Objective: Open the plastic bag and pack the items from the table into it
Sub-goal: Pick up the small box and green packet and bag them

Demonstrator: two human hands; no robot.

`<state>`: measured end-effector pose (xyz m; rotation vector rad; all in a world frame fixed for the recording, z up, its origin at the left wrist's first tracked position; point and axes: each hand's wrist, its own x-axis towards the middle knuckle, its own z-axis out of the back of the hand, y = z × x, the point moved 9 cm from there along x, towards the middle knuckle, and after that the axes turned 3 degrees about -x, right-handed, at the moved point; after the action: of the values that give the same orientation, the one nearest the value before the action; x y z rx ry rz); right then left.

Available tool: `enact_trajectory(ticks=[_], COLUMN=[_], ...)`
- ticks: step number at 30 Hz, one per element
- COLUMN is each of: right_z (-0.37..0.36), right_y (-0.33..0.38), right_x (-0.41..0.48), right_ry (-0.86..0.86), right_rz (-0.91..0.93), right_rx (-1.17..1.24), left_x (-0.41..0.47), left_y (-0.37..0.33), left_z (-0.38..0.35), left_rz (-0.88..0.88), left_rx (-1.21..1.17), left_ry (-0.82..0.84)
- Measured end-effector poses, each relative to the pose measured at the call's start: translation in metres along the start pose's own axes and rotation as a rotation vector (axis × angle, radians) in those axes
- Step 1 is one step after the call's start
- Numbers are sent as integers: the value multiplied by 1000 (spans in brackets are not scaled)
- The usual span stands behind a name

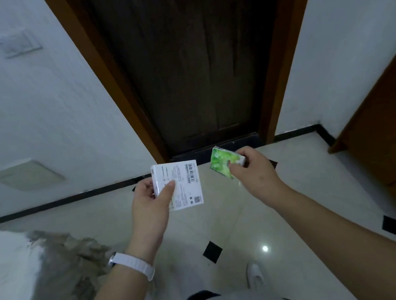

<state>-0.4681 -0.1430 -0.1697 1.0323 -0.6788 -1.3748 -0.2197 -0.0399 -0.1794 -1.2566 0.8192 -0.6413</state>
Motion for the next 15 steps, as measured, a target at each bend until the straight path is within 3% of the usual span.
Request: enact_trajectory(ticks=[9,15], right_z=[-46,-130], right_y=[22,71], right_x=[76,120], right_ry=[144,276], right_rz=[35,120], right_rx=[-56,-177], left_x=[66,126], left_y=[7,18], left_z=[19,79], left_rz=[30,43], left_rx=[-26,-104], left_ry=[-152,-279])
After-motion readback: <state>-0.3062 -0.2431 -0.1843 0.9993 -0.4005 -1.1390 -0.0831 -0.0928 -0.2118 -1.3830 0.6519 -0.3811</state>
